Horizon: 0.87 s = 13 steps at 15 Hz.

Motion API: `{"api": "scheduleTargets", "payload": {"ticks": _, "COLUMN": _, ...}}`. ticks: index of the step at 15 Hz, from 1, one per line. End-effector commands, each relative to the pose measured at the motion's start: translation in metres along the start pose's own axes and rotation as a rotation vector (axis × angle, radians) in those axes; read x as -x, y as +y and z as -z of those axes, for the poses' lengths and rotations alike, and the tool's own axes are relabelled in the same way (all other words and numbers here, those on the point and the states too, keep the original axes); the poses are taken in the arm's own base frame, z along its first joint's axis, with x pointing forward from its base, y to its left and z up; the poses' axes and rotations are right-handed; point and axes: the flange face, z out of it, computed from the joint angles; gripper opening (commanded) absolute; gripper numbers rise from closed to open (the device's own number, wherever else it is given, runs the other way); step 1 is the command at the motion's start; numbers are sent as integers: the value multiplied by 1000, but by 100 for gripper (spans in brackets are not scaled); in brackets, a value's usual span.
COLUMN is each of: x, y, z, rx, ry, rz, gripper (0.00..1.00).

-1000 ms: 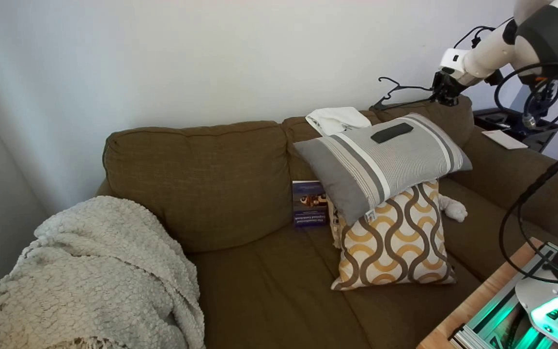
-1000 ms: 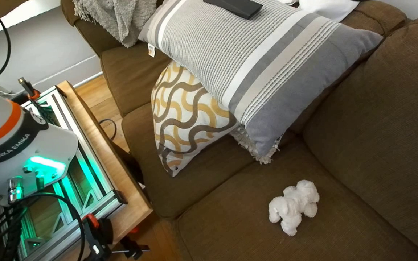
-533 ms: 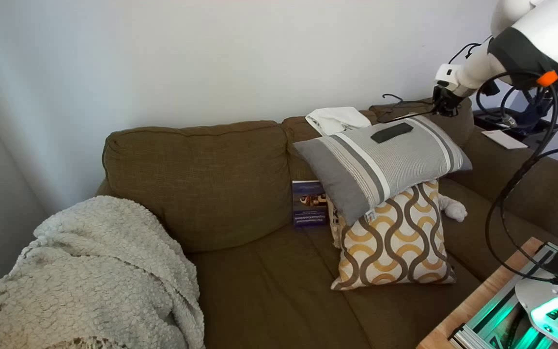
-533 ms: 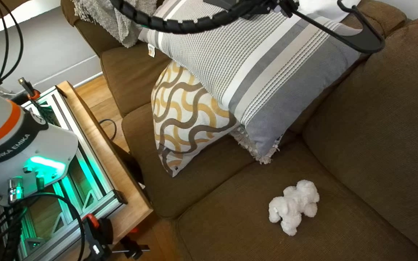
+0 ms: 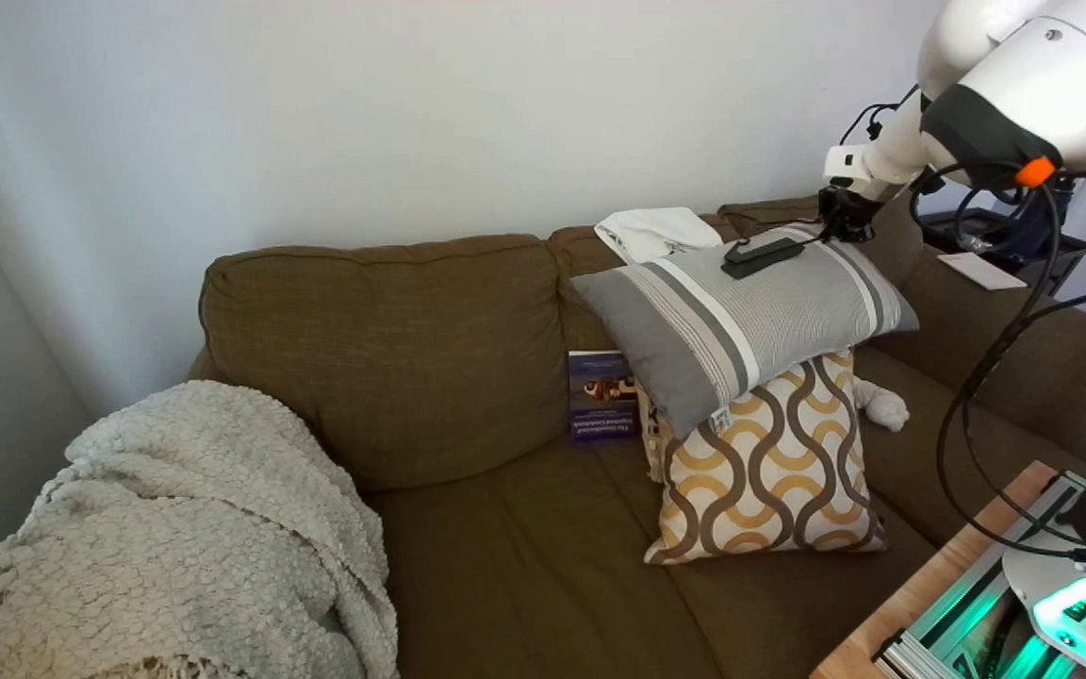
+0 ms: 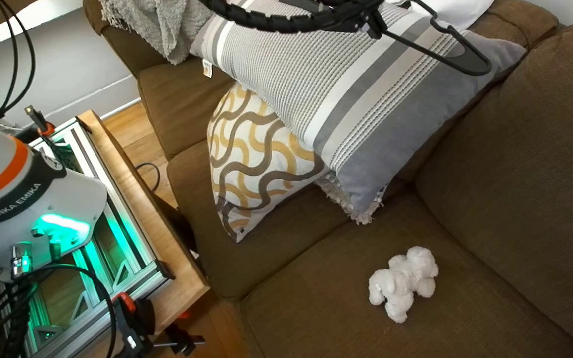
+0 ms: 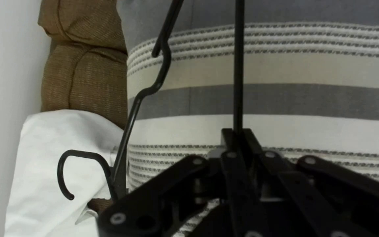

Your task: Put the clothing hanger on the pillow

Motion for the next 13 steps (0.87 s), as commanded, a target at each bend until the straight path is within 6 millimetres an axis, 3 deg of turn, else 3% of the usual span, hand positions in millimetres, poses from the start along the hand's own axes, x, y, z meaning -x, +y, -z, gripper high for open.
{"api": "scheduleTargets", "payload": {"ticks": 1, "x": -3, "y": 1, "z": -2, "rx": -41, "ry": 30, "rz": 70, "gripper": 33}}
{"api": "scheduleTargets", "payload": {"ticks": 2, "x": -4, "y": 0, "z": -1, "rx": -55, "ry": 31, "rz": 83, "gripper": 34}}
{"api": "scheduleTargets", "payload": {"ticks": 4, "x": -3, "y": -5, "z": 12, "rx": -79, "ry": 9, "rz": 115, "gripper": 47}}
{"api": "scheduleTargets", "payload": {"ticks": 11, "x": 12, "y": 0, "z": 102, "rx": 132, "ry": 105, "rz": 246, "gripper": 99}}
{"api": "scheduleTargets", "payload": {"ticks": 12, "x": 5, "y": 12, "z": 85, "rx": 66, "ry": 51, "rz": 224, "gripper": 100}}
{"api": "scheduleTargets", "payload": {"ticks": 13, "x": 9, "y": 13, "z": 95, "rx": 90, "ry": 64, "rz": 223, "gripper": 91}}
